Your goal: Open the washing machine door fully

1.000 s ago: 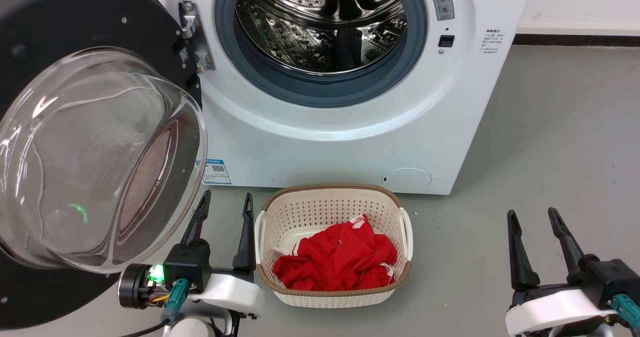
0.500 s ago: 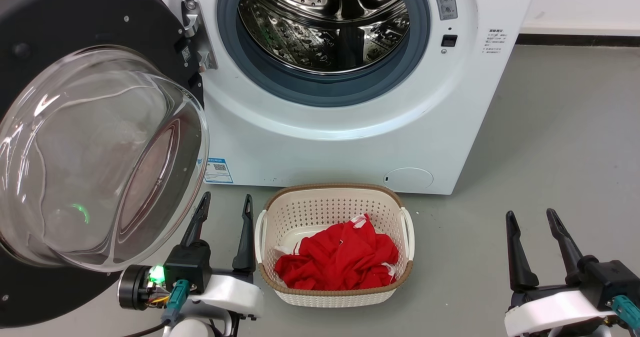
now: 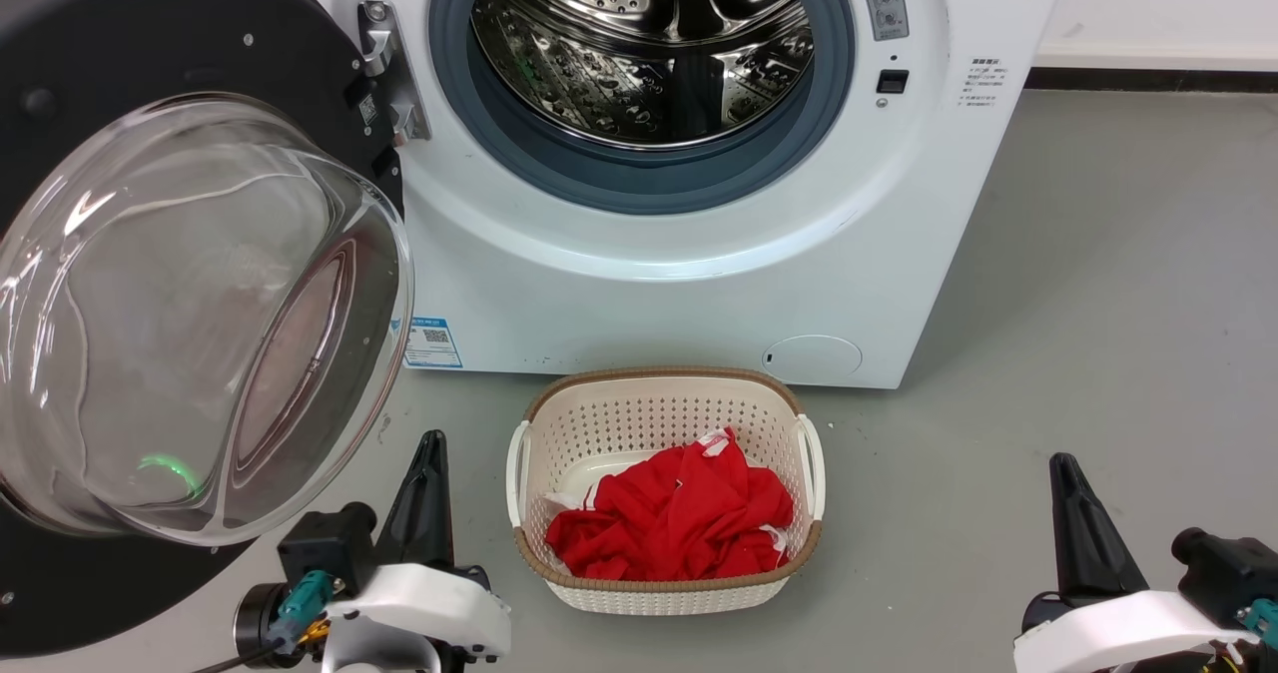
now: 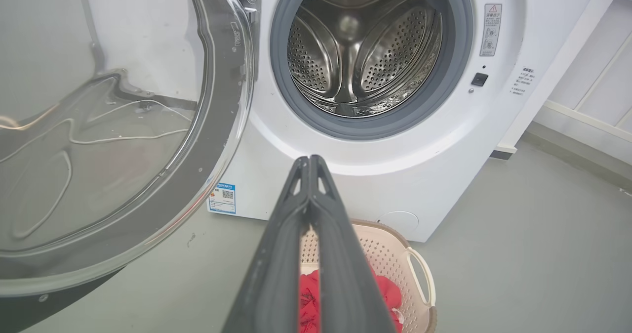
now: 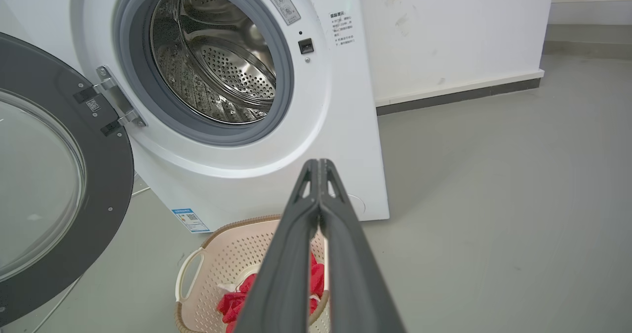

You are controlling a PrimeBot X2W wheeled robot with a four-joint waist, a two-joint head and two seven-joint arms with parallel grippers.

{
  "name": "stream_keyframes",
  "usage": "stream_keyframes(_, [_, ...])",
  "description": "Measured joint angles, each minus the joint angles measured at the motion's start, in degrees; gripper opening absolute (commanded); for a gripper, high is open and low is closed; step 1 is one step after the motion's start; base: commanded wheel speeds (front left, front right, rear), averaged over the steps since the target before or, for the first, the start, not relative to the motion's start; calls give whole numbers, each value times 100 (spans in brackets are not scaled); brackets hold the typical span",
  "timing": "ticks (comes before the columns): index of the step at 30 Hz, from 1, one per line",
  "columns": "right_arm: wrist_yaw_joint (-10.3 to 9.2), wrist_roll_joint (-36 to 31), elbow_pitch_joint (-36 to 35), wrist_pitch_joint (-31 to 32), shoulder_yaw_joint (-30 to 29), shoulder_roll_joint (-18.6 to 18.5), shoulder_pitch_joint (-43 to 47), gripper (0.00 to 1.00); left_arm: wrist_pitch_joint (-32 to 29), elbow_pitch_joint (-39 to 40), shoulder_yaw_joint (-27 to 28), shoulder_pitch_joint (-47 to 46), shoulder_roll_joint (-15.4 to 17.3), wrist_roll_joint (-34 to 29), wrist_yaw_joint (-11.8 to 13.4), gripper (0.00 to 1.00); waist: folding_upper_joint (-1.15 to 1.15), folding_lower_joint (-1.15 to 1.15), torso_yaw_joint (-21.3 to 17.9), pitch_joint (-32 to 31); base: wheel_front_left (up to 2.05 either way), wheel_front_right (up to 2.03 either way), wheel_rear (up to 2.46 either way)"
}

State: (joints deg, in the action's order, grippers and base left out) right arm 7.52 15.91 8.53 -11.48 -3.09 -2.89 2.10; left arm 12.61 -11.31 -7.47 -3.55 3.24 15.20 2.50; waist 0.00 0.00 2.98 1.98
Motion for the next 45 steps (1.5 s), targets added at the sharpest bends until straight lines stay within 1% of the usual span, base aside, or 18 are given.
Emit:
stream_keyframes(4, [0,426,37,96,-15,0,-15,0,-94,-23,59,-1,4,449,-59,0,0,0,-10,-6,0,0,0])
stream_keyframes(5, [0,426,37,96,-15,0,-15,0,-94,-23,59,-1,4,449,-59,0,0,0,-10,-6,0,0,0])
stream_keyframes(6, [0,652,55,146,-25,0,-54,0,-149,-32,83,-7,5,675,-101,0,0,0,-16,-10,0,0,0])
stream_keyframes(8, [0,848,60,197,-34,0,-87,0,-197,-45,114,-12,8,889,-110,0,0,0,-21,-13,0,0,0])
stream_keyframes(9, [0,848,60,197,-34,0,-87,0,-197,-45,114,-12,8,889,-110,0,0,0,-21,-13,0,0,0])
stream_keyframes(10, [0,1057,76,249,-42,0,-91,0,-245,-56,148,-13,11,1094,-152,0,0,0,-26,-16,0,0,0])
stream_keyframes(11, [0,1057,76,249,-42,0,-91,0,-245,-56,148,-13,11,1094,-152,0,0,0,-26,-16,0,0,0])
stream_keyframes(13, [0,1249,88,294,-54,0,-95,0,-288,-68,188,-16,13,1301,-163,0,0,0,-31,-19,0,0,0])
stream_keyframes(14, [0,1443,101,339,-63,0,-103,0,-334,-80,216,-20,18,1495,-202,0,0,0,-36,-22,0,0,0])
stream_keyframes(15, [0,1443,101,339,-63,0,-103,0,-334,-80,216,-20,18,1495,-202,0,0,0,-36,-22,0,0,0])
stream_keyframes(32, [-1,2915,211,681,-133,0,-305,0,-675,-116,446,-43,29,3018,-387,0,0,0,-80,-48,0,0,0])
stream_keyframes(45, [-1,3887,277,907,-174,0,-406,0,-901,-145,615,-76,31,3996,-504,0,0,0,-113,-68,0,0,0])
